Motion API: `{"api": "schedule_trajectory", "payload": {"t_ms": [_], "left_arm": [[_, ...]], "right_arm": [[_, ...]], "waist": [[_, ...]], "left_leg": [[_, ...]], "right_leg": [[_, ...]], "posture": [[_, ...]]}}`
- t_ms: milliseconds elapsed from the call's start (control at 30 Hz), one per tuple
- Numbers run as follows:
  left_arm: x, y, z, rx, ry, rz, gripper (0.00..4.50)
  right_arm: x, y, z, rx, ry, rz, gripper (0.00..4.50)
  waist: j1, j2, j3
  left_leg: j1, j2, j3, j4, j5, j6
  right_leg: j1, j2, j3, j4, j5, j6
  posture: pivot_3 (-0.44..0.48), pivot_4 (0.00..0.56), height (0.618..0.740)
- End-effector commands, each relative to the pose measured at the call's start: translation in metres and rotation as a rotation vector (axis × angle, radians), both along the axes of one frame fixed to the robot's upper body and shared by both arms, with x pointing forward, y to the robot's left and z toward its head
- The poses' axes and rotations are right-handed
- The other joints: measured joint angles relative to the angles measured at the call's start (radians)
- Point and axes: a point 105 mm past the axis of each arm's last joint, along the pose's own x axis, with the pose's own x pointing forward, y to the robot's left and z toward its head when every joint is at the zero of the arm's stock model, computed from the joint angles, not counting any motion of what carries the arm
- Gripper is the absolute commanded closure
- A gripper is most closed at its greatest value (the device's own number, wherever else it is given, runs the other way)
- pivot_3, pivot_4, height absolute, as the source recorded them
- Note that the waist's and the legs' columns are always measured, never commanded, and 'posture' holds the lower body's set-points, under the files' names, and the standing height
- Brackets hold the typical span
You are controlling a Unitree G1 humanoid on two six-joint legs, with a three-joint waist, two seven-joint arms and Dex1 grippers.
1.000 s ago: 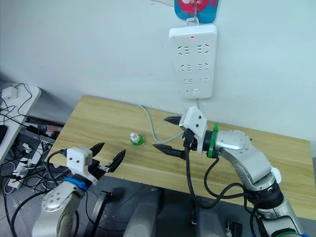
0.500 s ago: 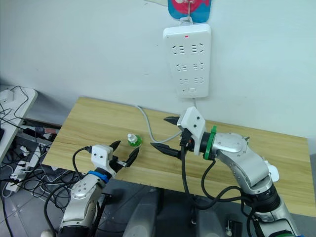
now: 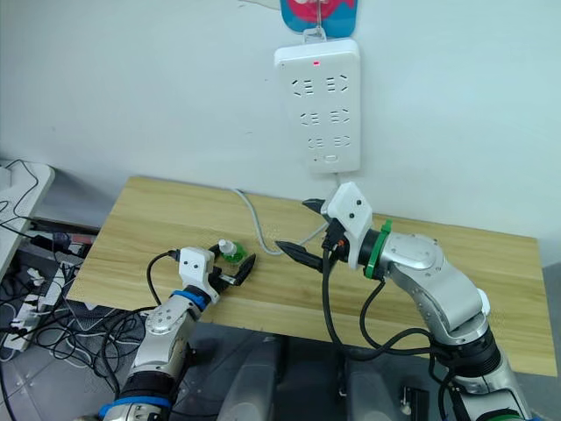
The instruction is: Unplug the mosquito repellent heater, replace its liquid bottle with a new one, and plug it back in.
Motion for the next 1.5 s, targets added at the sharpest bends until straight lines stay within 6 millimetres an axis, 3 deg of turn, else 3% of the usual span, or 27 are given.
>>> {"api": "schedule_trajectory", "payload": {"t_ms": [33,133,300,333,500,733,900,1000,1133,1500], "left_arm": [[-0.002,0.000,0.000,-0.007,-0.019,-0.002,0.00],[-0.003,0.000,-0.001,-0.010,-0.016,-0.006,0.57],[-0.004,0.004,-0.002,-0.014,-0.010,0.017,2.12],[-0.005,0.005,-0.002,-0.013,-0.007,0.024,2.23],[-0.010,-0.004,0.007,0.028,-0.024,-0.041,2.23],[-0.025,-0.038,0.075,0.139,-0.096,-0.436,2.23],[-0.038,-0.062,0.099,0.191,-0.081,-0.688,2.23],[-0.041,-0.081,0.108,0.206,-0.076,-0.834,2.23],[-0.043,-0.098,0.113,0.218,-0.064,-0.982,2.23],[-0.031,-0.109,0.117,0.315,-0.040,-1.136,2.23]], "right_arm": [[-0.006,0.000,0.014,0.026,-0.056,0.003,0.02],[-0.005,0.000,0.014,0.030,-0.056,-0.004,0.00],[-0.005,-0.001,0.015,0.035,-0.055,-0.013,0.00],[-0.005,-0.001,0.014,0.036,-0.054,-0.015,0.00],[-0.004,-0.006,0.010,0.026,-0.054,-0.046,0.00],[-0.013,-0.029,-0.003,0.000,0.000,-0.096,0.00],[-0.026,-0.026,-0.006,-0.007,0.031,-0.055,0.00],[-0.037,-0.016,-0.007,-0.014,0.052,0.000,0.00],[-0.038,-0.006,-0.008,0.002,0.079,-0.011,0.00],[-0.024,0.010,-0.009,0.061,0.123,-0.111,0.00]], "waist": [[-0.002,0.000,0.000],[-0.005,0.000,0.000],[-0.006,0.000,0.000],[-0.006,0.000,0.000],[-0.006,0.000,0.000],[0.002,0.000,0.000],[-0.003,0.000,0.000],[-0.004,0.000,0.000],[-0.009,0.000,0.000],[-0.051,0.000,0.000]], "left_leg": [[0.000,0.000,0.000,0.000,0.000,0.000],[0.000,0.000,0.000,0.000,0.000,0.000],[0.000,0.000,0.000,0.000,0.000,0.000],[0.000,0.000,0.000,0.000,0.000,0.000],[0.000,0.000,0.000,0.000,0.000,0.000],[0.000,0.000,-0.001,0.000,0.000,-0.001],[0.000,0.000,0.000,0.000,0.001,-0.001],[0.000,0.000,-0.001,0.000,0.001,-0.001],[0.000,0.000,0.000,0.000,0.001,-0.001],[0.000,-0.001,-0.001,0.001,0.001,-0.001]], "right_leg": [[0.000,0.000,0.000,0.000,0.000,0.000],[0.000,0.000,0.000,0.001,0.000,0.000],[0.000,0.000,0.000,0.001,0.000,0.000],[0.000,0.000,0.000,0.001,0.000,0.000],[0.000,0.000,0.000,0.000,0.000,0.000],[0.000,0.000,-0.001,0.000,0.000,0.000],[0.000,0.000,0.000,0.000,0.000,0.000],[0.000,0.000,-0.001,0.000,0.000,0.000],[0.000,0.000,0.000,0.000,0.000,0.000],[-0.001,0.000,-0.001,0.001,0.000,0.000]], "posture": [[0.163,0.405,0.740],[0.164,0.407,0.740],[0.165,0.403,0.740],[0.166,0.405,0.740],[0.184,0.397,0.740],[0.211,0.379,0.740],[0.187,0.366,0.740],[0.158,0.358,0.740],[0.123,0.354,0.740],[0.074,0.352,0.740]]}}
